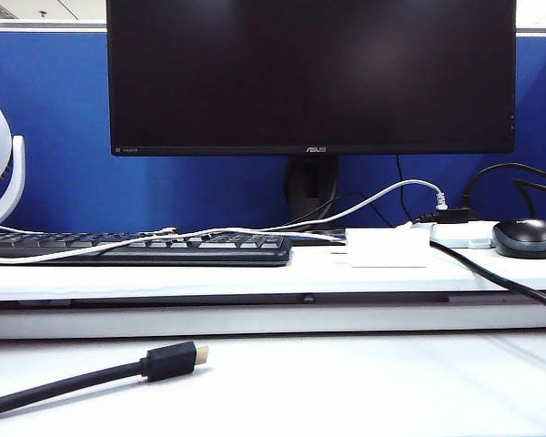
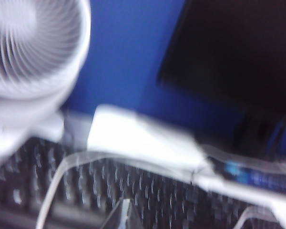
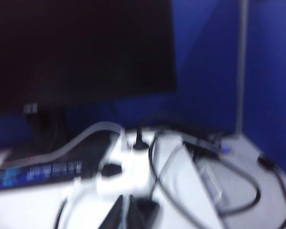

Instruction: Pick up the Type-C charging cable and the charging base, insert one end of the Type-C charger into the corresponding slot on the base, and finally place the plugged-in charger back on the table.

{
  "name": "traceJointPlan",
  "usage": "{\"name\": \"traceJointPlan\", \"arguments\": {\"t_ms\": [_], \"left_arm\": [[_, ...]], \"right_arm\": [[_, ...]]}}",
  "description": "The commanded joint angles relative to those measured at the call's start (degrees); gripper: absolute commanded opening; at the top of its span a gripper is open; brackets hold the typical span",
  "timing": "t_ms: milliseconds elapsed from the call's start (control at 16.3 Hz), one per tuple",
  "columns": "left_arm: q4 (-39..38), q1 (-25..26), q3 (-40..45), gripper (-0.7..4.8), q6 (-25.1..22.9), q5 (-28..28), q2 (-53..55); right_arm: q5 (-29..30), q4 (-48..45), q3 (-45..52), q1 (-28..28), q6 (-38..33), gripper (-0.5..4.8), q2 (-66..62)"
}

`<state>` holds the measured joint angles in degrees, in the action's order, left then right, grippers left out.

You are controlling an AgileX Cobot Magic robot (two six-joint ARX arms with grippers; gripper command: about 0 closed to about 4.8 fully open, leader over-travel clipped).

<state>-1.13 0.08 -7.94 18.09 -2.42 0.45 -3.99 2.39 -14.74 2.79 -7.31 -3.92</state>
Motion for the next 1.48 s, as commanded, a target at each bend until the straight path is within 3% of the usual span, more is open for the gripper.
{"name": "traceJointPlan", "arguments": {"t_ms": [61, 184, 492, 615, 799, 984, 1229, 1291, 1352, 1414, 1475], "left_arm": [[0.8, 0.0, -4.4, -0.04, -0.3, 2.6, 4.1], [1.2, 0.0, -9.3, -0.04, -2.3, 2.6, 10.1], [1.2, 0.0, -24.6, -0.04, -10.4, 1.1, 28.0], [-0.2, 0.0, -30.1, -0.04, -14.1, -0.6, 34.2], [-1.3, -0.1, -36.9, -0.04, -14.8, -4.4, 41.3], [-1.3, -0.1, -37.7, -0.04, -16.4, -8.4, 42.5], [-1.3, -0.1, -37.7, -0.04, -16.2, -10.1, 42.4], [-1.3, -0.1, -37.7, -0.04, -16.2, -10.6, 42.4], [-1.1, -0.1, -37.7, -0.04, -16.1, -10.7, 42.4], [-0.5, -0.1, -37.7, -0.04, -16.1, -10.7, 42.4], [0.2, -0.1, -37.7, -0.04, -16.1, -10.7, 42.4]], "right_arm": [[0.0, -1.0, -8.0, 0.1, -0.2, -0.01, -8.0], [0.4, -1.0, -15.9, 0.2, -0.2, -0.01, -16.2], [11.2, 0.2, -34.6, 0.2, -0.2, -0.01, -35.0], [14.7, 6.3, -42.1, 0.3, -0.2, -0.01, -41.7], [19.3, 20.4, -55.9, 4.1, 0.1, -0.01, -54.4], [24.5, 27.2, -62.1, 11.1, 0.1, -0.01, -65.2], [23.2, 32.0, -62.8, 17.5, 0.1, -0.01, -75.4], [22.5, 33.8, -62.8, 17.9, 0.9, -0.01, -77.6], [21.8, 37.7, -62.8, 19.3, 7.2, -0.01, -80.7], [22.1, 41.1, -62.8, 19.8, 14.8, 0.35, -82.5], [22.1, 44.6, -62.8, 20.0, 21.3, 1.76, -83.4]]}}
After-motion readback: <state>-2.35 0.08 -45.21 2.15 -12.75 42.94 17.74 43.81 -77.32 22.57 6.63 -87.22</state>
